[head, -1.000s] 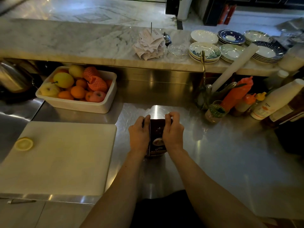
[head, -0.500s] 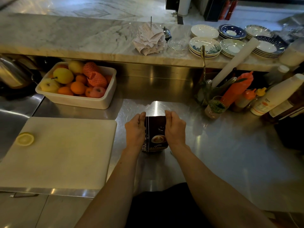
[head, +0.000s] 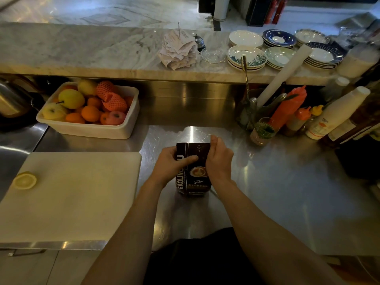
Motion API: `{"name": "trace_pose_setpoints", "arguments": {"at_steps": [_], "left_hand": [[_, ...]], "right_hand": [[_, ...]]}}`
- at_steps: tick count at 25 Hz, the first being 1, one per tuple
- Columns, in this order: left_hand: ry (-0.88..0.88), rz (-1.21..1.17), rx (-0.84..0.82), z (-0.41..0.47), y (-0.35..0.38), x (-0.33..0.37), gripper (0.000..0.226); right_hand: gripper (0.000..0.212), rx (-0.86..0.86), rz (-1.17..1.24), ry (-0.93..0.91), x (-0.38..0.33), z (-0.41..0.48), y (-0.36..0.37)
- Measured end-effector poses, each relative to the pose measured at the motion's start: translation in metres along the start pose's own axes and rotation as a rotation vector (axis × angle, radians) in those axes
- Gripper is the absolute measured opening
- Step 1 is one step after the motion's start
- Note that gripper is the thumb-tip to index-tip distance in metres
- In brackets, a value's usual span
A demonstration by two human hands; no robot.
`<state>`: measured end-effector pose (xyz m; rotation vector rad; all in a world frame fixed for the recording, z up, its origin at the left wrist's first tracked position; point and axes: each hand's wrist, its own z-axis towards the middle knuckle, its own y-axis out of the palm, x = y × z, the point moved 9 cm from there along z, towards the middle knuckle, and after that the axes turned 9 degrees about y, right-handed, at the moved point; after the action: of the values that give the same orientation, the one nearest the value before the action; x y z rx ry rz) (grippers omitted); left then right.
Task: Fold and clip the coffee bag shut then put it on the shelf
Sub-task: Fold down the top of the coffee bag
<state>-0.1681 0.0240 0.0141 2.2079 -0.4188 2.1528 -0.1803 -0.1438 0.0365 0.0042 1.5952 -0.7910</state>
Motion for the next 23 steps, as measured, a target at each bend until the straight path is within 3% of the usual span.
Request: {"name": "trace_pose_setpoints", "arguments": {"at_steps": [3, 6, 8, 11, 17, 23], "left_hand": [[0.031, 0.015, 0.108, -0.005, -0.006, 0.000, 0.005], [0.036, -0.005, 0.151, -0.002, -0.015, 0.004, 0.006], [0.034, 0.002, 0.082, 0.001, -0.017, 0.005, 0.008], [0.021, 0.014, -0.099, 0.006, -0.014, 0.005, 0.018], [0.083, -0.015, 0.079, 0.001, -0.024, 0.008, 0.024], [0.041, -0.027, -0.065, 0.002, -0.026, 0.001, 0.025]], "right_hand": [[0.031, -0.070, 0.085, 0.022, -0.006, 0.000, 0.002], [0.011, -0.360, 0.171, 0.098, -0.001, 0.005, 0.020], [0.012, -0.502, 0.146, 0.114, 0.004, 0.008, 0.024], [0.016, -0.539, 0.088, 0.114, 0.006, 0.015, 0.015], [0.007, -0.431, 0.092, 0.156, 0.014, 0.018, 0.006], [0.014, -0.457, 0.071, 0.097, 0.012, 0.018, 0.004]]}}
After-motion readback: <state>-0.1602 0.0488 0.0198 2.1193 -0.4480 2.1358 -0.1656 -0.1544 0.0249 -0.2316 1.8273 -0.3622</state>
